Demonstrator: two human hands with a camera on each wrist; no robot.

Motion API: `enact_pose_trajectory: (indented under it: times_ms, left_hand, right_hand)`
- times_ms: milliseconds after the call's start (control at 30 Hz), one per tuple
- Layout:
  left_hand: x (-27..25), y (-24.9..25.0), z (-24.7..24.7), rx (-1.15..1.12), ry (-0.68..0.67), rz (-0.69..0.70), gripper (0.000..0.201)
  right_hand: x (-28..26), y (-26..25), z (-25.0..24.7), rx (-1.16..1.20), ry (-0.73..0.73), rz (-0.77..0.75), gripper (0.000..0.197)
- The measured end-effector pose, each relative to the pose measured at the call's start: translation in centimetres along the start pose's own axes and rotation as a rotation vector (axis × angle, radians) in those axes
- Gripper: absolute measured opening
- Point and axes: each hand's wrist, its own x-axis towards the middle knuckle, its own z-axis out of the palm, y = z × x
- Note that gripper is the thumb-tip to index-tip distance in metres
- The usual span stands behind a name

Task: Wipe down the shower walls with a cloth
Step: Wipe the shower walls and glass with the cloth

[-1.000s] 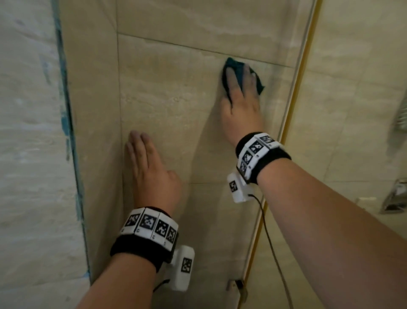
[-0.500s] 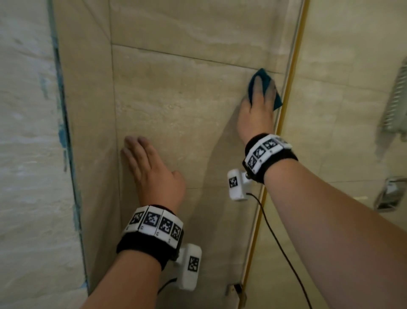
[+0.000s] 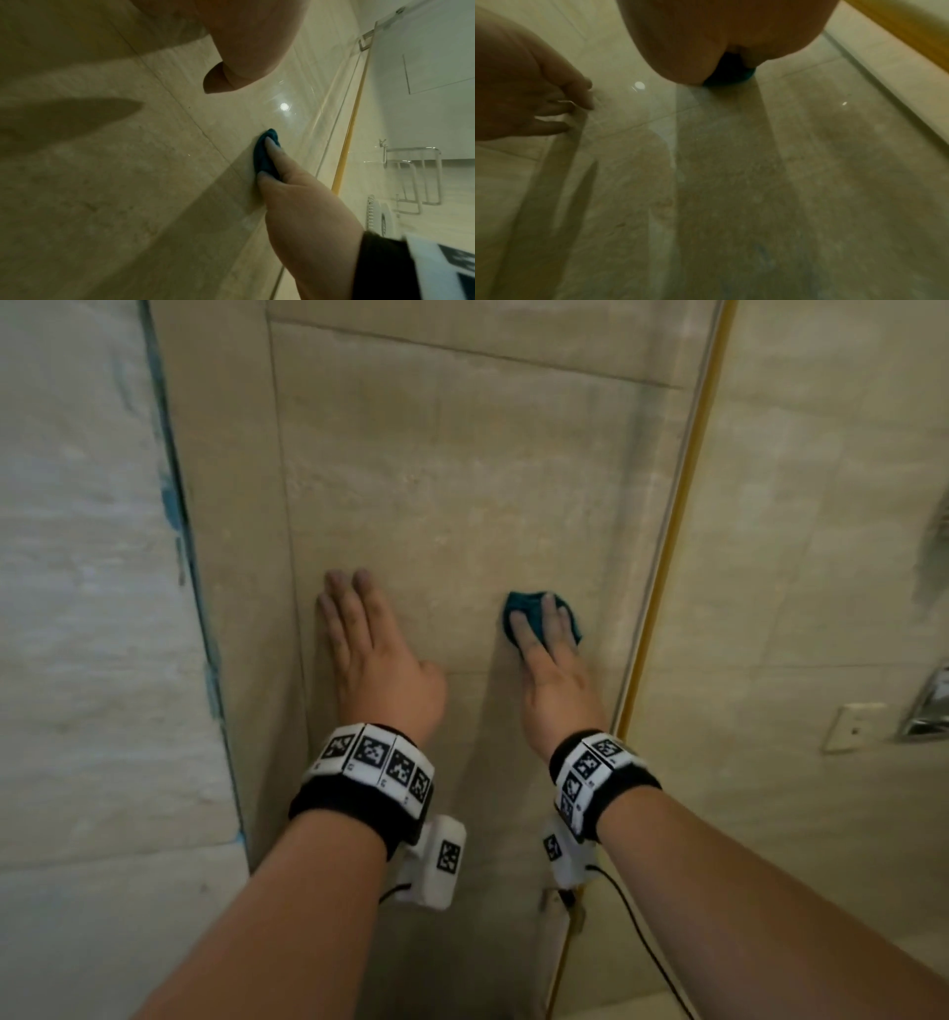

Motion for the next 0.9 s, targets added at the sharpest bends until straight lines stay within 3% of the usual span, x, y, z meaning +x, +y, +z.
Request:
enact_pose_trajectory:
  times_ms: [100,200,367,433,633,733,833,900]
  left_hand:
    - [-1.6,-0.6,0.5,-0.023,-0.003,0.033,0.097]
    - [-4.1,-1.3,1.3,-0.102,-0.027,0.032,0.083]
    - [-7.2,-3.9,3.8,-0.364,-0.201,-0.012,0.053]
    - [-8.2,-4.9,4.8,-0.454,-0.289,-0.093,0.046]
    - [-12.4,-8.5,8.2,-0.605,-0.544,-0.376,0.044]
    - [-14.2,-10.3,9.5,-0.563,-0.624,-0.472,0.032]
    - [-15.3,-11.1,9.8,-0.499,-0.645,-0.510,0.010]
    - [-15.7,-10.5,8.9,-0.460,-0.668,-0.558,0.008]
  right_hand:
    - [-2.3,-0.6,-0.1,0.068,-0.092,0.048,0.077]
    - [-4.6,-1.6,-0.4,0.340,-0.090,0.126,0.064]
    - [-8.6,-2.1,0.0,0.671,-0.198,0.272,0.048]
    - [-10.1,-1.8,0.7,0.805,-0.251,0.343,0.044]
    - [-16.9,-1.7,5.0,1.287,-0.162,0.856,0.029]
    - [-19.6,-1.9,7.2,1.362,-0.146,1.033,0.022]
    - [-21.2,-1.7,7.9,1.322,-0.177,1.146,0.022]
    - [-22.2,-1.9,7.6,1.253,-0.196,1.208,0.023]
